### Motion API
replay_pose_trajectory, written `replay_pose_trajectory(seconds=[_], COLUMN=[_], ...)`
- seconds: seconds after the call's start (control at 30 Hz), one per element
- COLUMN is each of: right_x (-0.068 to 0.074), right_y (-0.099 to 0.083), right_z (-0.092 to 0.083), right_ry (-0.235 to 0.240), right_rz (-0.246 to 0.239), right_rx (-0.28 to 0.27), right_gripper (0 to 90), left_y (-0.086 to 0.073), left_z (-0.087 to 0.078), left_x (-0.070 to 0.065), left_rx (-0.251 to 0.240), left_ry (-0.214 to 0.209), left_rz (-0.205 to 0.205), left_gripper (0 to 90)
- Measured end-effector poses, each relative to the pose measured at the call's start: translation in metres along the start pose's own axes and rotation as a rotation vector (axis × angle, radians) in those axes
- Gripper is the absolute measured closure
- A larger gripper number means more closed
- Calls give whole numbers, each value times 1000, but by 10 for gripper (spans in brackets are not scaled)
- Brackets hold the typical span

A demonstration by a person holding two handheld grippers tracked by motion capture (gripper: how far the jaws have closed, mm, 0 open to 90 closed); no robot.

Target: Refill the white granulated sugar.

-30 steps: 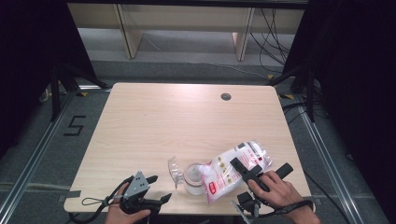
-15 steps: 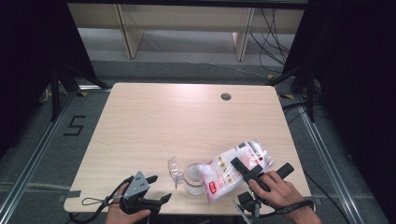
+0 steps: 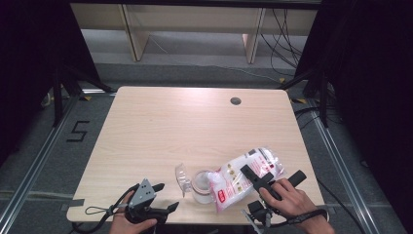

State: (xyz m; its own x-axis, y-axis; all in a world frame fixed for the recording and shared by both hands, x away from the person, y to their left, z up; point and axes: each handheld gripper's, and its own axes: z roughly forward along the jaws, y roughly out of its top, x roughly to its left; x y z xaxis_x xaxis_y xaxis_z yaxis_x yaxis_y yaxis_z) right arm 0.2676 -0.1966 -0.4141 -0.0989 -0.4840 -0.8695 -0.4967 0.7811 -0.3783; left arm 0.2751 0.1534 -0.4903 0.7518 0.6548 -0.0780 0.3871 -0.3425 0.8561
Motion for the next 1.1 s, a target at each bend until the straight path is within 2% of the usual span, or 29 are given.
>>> replay_pose_trajectory(seconds=[0.03,0.57,0.6,0.67,0.7,0.73,0.77,0.83,0.9,0.93,1.0,1.1], right_x=[0,-1,-2,-1,-1,-1,-1,-1,-2,0,0,0], right_y=[0,1,1,1,1,1,1,1,1,1,1,1], right_z=[0,-1,0,-1,-1,-1,-1,-1,0,-1,0,0], right_ry=[2,6,4,3,0,1,2,5,8,9,10,11], right_rz=[11,2,-20,-3,-1,-3,-2,-2,-25,-8,-5,-4], right_rx=[1,0,-9,-6,-4,-5,-4,-6,-14,0,-2,-3], right_gripper=[689,696,697,699,700,701,702,704,707,709,710,712], left_y=[1,0,1,1,0,0,1,1,1,0,0,0], left_z=[0,0,0,0,0,0,0,0,0,0,0,0], left_x=[2,1,2,2,0,0,2,3,2,0,0,1], left_rx=[0,0,0,-1,0,0,1,4,0,0,-9,1], left_ry=[-2,-1,-1,-1,0,1,0,3,-2,1,-1,2], left_rz=[27,23,25,26,3,0,25,35,25,3,-5,5], left_gripper=[215,215,215,215,215,215,215,215,215,215,215,215])
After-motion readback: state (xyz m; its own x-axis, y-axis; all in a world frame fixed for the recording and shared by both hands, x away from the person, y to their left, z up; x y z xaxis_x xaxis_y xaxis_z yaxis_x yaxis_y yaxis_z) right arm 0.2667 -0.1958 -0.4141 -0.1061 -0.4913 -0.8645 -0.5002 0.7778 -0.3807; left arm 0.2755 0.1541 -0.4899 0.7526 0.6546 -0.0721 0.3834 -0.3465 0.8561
